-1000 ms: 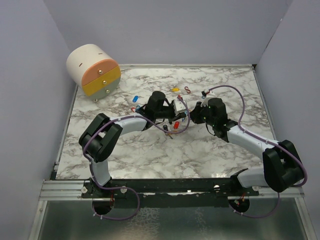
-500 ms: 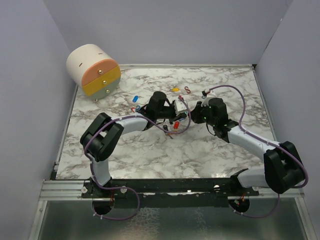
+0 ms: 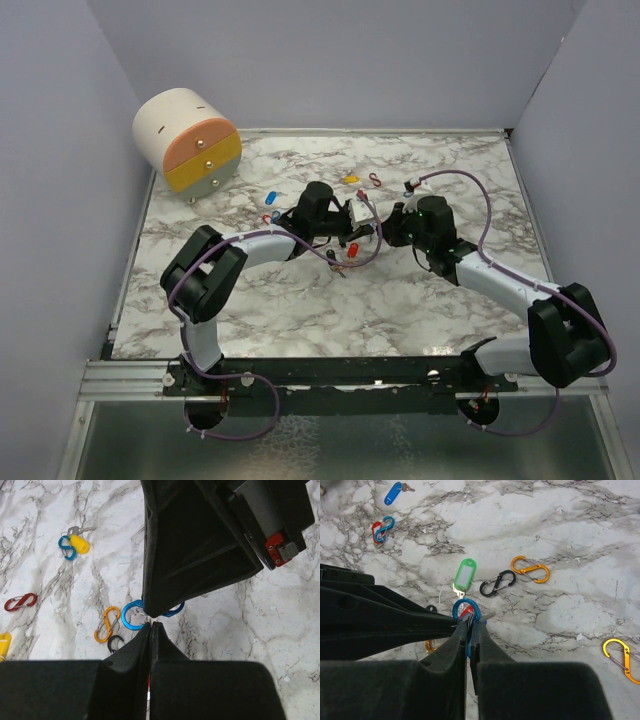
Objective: Put the keys on the keyring
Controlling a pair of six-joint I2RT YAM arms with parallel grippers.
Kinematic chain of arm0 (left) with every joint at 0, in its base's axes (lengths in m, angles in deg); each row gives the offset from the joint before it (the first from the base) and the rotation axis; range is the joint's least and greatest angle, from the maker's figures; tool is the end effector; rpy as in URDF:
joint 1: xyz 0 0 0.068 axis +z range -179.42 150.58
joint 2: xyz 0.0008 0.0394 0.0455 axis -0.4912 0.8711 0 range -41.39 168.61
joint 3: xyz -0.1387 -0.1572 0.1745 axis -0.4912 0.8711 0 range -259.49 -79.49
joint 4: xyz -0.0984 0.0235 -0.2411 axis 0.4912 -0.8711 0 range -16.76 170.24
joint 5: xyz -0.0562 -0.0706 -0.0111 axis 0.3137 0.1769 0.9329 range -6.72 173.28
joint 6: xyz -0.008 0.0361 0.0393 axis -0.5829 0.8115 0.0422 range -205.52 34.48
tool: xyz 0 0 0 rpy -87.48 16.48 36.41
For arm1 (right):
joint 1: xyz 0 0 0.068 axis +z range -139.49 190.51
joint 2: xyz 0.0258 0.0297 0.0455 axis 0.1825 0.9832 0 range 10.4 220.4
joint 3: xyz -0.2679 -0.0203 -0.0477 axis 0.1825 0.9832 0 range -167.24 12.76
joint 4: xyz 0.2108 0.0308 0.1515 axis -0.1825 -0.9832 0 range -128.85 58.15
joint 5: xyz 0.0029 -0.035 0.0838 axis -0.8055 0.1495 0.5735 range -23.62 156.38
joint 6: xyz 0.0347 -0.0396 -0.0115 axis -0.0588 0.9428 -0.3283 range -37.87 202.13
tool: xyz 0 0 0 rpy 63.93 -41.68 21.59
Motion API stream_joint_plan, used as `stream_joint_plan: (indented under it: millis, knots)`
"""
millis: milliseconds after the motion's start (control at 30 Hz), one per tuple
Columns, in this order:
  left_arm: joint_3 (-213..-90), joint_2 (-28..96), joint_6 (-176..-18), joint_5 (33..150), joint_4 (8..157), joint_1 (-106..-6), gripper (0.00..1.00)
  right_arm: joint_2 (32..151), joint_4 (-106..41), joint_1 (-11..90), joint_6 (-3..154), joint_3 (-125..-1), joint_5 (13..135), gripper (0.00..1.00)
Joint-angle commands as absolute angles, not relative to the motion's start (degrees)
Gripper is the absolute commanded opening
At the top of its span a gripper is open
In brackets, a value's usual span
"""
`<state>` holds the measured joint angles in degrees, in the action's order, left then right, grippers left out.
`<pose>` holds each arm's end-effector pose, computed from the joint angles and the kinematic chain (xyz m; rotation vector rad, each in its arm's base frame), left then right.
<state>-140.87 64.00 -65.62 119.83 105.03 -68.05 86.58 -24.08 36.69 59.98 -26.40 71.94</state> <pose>0.3031 -0.2693 0.2071 1.2977 1.4177 -0.8260 0.2534 0.1283 0.2169 -0.1358 2.1333 0.6073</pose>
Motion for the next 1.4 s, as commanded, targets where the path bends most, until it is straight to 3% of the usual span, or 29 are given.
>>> stream_joint_plan:
  millis: [0, 1367]
  knots:
    - [-141.7, 63.5, -64.5, 118.4, 106.9, -66.9, 0.0, 84.8, -25.1, 37.0, 60.5, -25.6, 71.3, 0.0]
    - [-139.4, 63.1, -62.8, 126.9, 107.2, -66.7, 0.0, 84.9, -25.5, 37.0, 58.3, -25.9, 67.7, 0.0]
